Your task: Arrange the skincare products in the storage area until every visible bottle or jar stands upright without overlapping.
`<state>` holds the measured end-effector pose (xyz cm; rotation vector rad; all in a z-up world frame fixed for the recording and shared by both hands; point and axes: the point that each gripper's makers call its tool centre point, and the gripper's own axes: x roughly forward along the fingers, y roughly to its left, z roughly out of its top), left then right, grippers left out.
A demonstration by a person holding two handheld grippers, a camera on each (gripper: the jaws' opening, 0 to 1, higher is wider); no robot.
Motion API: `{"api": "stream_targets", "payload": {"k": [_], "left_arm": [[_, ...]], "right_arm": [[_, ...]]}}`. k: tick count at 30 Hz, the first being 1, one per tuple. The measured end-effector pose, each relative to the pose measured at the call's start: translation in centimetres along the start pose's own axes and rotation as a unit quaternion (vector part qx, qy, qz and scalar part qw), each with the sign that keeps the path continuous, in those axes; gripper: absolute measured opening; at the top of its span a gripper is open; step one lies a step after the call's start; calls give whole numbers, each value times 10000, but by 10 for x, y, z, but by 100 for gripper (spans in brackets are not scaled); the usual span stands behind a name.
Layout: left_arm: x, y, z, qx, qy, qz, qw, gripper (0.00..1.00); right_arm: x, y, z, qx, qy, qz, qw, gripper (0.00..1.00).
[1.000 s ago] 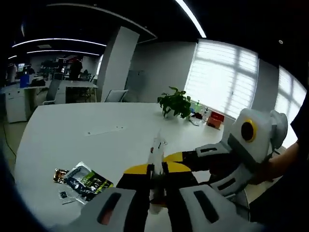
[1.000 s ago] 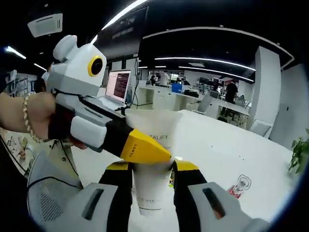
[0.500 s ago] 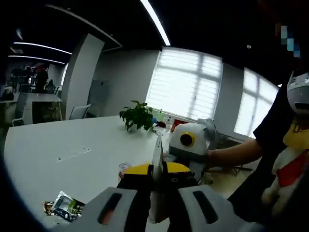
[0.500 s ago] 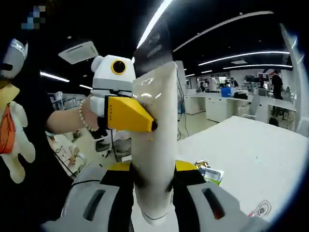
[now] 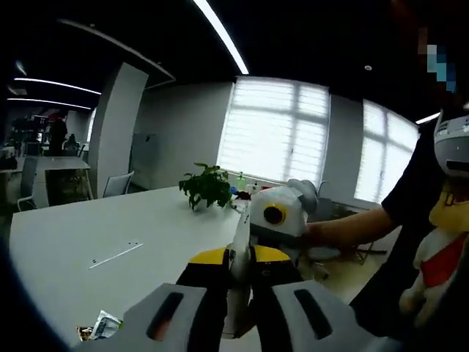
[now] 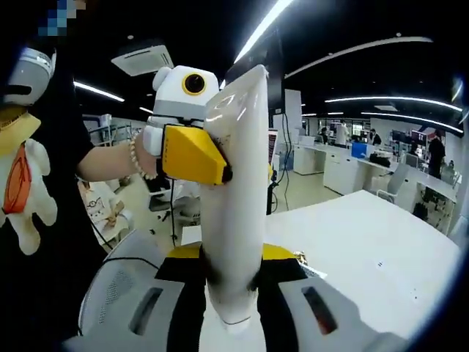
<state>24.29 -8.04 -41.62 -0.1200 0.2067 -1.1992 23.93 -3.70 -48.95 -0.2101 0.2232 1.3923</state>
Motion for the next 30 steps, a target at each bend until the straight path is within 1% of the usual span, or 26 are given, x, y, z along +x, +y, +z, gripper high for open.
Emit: {"api": "stream_targets", "payload": {"k": [2, 3, 4, 7, 9, 10, 11, 12, 13, 14, 15, 16, 17, 19, 20, 21, 23, 24, 25, 26, 27, 30], "left_arm": [[3, 5, 0, 30, 7, 36, 10000, 7], [4, 8, 1, 81, -1, 66, 9999, 8], [6, 11, 2, 233, -17, 85, 9997, 8], [10, 18, 6, 259, -98, 183, 9994, 10], [13, 25, 6, 363, -67, 292, 9989, 13], [15, 26, 3, 451, -1, 284, 9986, 14], [16, 30, -1, 576, 120, 329, 9977, 16], [19, 31, -7, 682, 284, 297, 9968, 17], [21, 30, -19, 739, 563, 255, 9954, 18], [24, 32, -29, 829, 762, 271, 9933, 19], [29, 32, -29, 835, 649, 247, 9941, 19], [29, 26, -27, 746, 549, 251, 9954, 20], [31, 25, -25, 722, 517, 246, 9957, 20], [36, 28, -22, 639, 478, 217, 9966, 19], [38, 29, -20, 664, 465, 209, 9965, 19], [41, 30, -17, 773, 449, 194, 9958, 18], [49, 35, -12, 1004, 463, 176, 9937, 17], [53, 39, -9, 1033, 465, 165, 9934, 17], [56, 42, -7, 1042, 470, 152, 9933, 16], [60, 45, -7, 1127, 489, 124, 9923, 16], [63, 47, -7, 1157, 498, 97, 9920, 16], [76, 61, -7, 1209, 524, 109, 9912, 15]], "right_arm": [[-1, -6, -1, -54, 94, 15, 9999, 25], [0, -11, -2, -144, 200, -13, 9997, 25], [0, -14, -2, -225, 251, -42, 9994, 24], [-1, -22, 0, -107, 180, -63, 9998, 24], [-2, -26, -1, -36, 110, -114, 9999, 23], [-2, -27, -3, -31, 105, -148, 9998, 23], [-2, -28, -5, -25, 112, -162, 9998, 23], [-2, -29, -7, 8, 93, -162, 9998, 23], [-2, -29, -4, 111, -26, -152, 9998, 23], [-3, -29, -1, 180, -152, -139, 9996, 23], [-5, -30, 0, 157, -149, -143, 9997, 22], [-6, -32, -1, 67, -73, -174, 9998, 22], [-7, -35, -2, -4, -20, -216, 9998, 22], [-9, -41, -2, 25, -4, -211, 9998, 23], [-12, -47, -1, 15, 11, -242, 9997, 23], [-13, -51, 0, -31, 36, -281, 9996, 23], [-17, -62, 0, -148, 130, -383, 9991, 24], [-19, -68, 1, -169, 155, -423, 9988, 25], [-20, -69, 2, -191, 177, -446, 9987, 25], [-22, -75, 2, -309, 241, -585, 9975, 26], [-23, -79, 1, -377, 287, -609, 9970, 26], [-28, -93, -2, -470, 417, -784, 9949, 27]]}}
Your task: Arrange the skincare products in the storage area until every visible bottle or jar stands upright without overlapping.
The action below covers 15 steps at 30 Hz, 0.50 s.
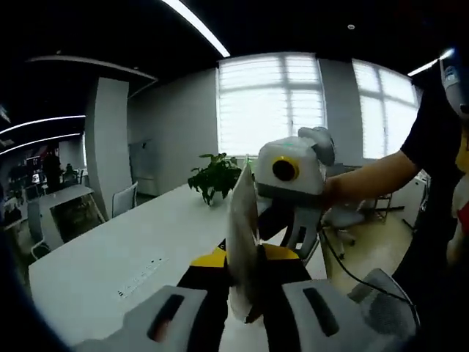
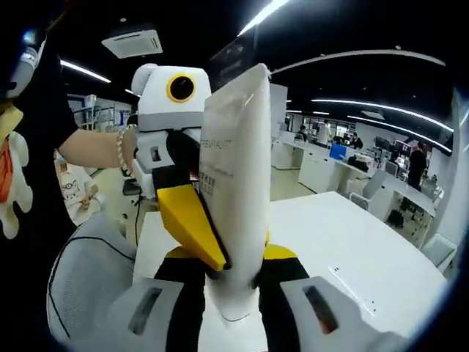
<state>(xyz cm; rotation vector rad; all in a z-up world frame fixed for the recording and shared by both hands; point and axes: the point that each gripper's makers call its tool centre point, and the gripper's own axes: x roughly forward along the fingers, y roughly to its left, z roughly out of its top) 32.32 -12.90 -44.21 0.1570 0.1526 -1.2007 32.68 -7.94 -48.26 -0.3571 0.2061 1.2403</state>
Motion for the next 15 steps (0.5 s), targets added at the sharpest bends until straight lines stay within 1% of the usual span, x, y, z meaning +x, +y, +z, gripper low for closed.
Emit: {"api": "stream_targets", "payload": {"k": [1, 2, 4, 7, 9, 10, 11, 12, 13, 14, 15], "left_arm": [[1, 1, 0, -1, 1, -6, 10000, 15], [6, 5, -3, -74, -13, 0, 10000, 15], [10, 7, -8, -177, -26, -50, 9998, 15], [13, 1, -17, -228, 8, -171, 9996, 15], [17, -8, -25, -220, 73, -238, 9994, 15], [17, -9, -33, -231, 95, -249, 9994, 14], [17, -9, -40, -337, 110, -263, 9990, 14], [17, -8, -45, -429, 113, -273, 9986, 14], [19, -7, -54, -482, 143, -278, 9983, 14], [19, -6, -59, -481, 177, -268, 9983, 14], [21, -5, -69, -478, 273, -267, 9981, 14]], "right_arm": [[-1, -2, -2, -28, 35, -34, 10000, 28], [-2, -5, -3, -69, 73, -132, 9999, 29], [-5, -5, -11, -138, 122, -319, 9993, 30], [-11, -1, -26, -8, 149, -373, 9992, 31], [-16, 6, -38, 101, 197, -438, 9988, 30], [-17, 7, -41, 128, 200, -461, 9987, 30], [-19, 8, -50, 237, 224, -512, 9982, 30], [-22, 9, -56, 290, 246, -527, 9979, 30], [-24, 10, -61, 372, 257, -586, 9973, 30], [-29, 11, -67, 465, 230, -663, 9965, 30], [-32, 14, -69, 572, 195, -709, 9957, 31]]}}
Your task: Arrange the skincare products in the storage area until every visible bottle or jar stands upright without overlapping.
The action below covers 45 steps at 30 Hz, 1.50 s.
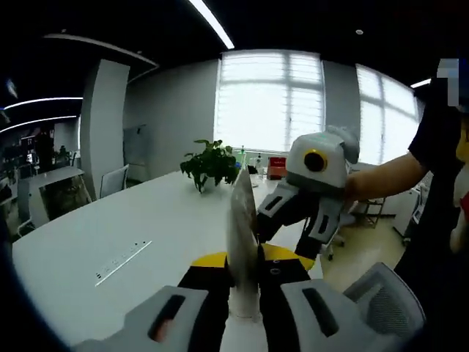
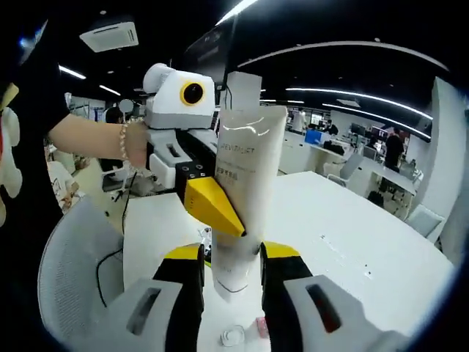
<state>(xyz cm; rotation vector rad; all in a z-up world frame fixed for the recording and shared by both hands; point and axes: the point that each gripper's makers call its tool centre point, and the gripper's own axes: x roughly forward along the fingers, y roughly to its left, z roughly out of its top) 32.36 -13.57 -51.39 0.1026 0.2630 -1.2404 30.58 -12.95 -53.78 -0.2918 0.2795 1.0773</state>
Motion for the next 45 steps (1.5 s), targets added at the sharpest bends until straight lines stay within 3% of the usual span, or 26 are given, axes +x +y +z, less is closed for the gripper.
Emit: {"api": "stream_targets", "payload": {"k": [2, 7, 10, 18, 25, 34, 41, 45], "left_arm": [[6, -7, -12, 34, 109, -40, 9999, 14], [13, -3, -32, -13, 124, -128, 9998, 14], [22, 0, -47, 176, 194, -207, 9994, 14], [40, 1, -79, 350, 430, -366, 9978, 14], [49, 2, -92, 327, 458, -478, 9973, 14], [57, 13, -113, 362, 411, -611, 9966, 12], [62, 16, -127, 617, 497, -753, 9940, 12], [64, 15, -124, 659, 370, -853, 9935, 12]], "right_arm": [[-9, 5, -6, 126, -9, -32, 9999, 30], [-33, 3, -20, 393, -3, -390, 9985, 32], [-45, 1, -23, 513, -41, -559, 9971, 33], [-82, -8, -50, 917, 38, -1211, 9884, 40], [-110, -12, -63, 1128, 43, -1657, 9797, 45], [-140, -15, -93, 1604, 75, -2177, 9627, 44], [-145, -16, -104, 1770, 144, -2324, 9563, 41], [-144, -17, -105, 1810, 124, -2353, 9548, 42]]}}
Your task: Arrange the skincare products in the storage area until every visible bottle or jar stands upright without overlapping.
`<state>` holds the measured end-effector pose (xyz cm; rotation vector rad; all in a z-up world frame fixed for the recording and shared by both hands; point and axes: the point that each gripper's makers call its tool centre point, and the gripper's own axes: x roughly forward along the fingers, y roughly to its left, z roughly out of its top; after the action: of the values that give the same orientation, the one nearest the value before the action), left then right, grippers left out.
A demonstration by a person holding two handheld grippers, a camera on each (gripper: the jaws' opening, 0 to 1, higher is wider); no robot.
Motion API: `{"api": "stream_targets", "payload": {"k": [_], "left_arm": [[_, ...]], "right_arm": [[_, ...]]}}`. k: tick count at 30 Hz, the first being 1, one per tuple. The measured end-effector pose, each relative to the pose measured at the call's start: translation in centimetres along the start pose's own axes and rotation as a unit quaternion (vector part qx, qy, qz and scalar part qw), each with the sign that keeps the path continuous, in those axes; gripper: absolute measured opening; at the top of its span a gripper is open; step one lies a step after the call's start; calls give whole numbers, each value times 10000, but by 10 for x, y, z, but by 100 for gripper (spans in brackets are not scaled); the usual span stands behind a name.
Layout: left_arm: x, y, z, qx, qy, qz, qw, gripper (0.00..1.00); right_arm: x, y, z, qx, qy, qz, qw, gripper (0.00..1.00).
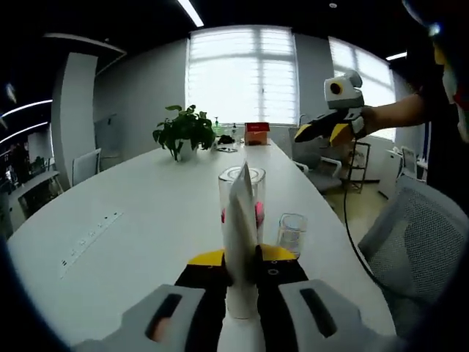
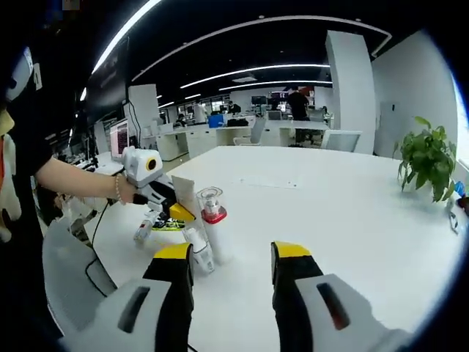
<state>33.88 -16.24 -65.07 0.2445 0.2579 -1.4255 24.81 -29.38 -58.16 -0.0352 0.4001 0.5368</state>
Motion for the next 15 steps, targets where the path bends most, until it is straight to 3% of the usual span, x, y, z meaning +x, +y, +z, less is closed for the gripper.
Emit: {"api": "stream_targets", "payload": {"k": [6, 15], "left_arm": [[2, 3, 4, 81, -190, -154, 9997, 12], [2, -2, 5, -236, -351, -450, 9981, 15]], "right_arm": [[5, -3, -8, 72, 39, -16, 10000, 42], [7, -5, -10, 162, 14, -37, 9999, 41]]}}
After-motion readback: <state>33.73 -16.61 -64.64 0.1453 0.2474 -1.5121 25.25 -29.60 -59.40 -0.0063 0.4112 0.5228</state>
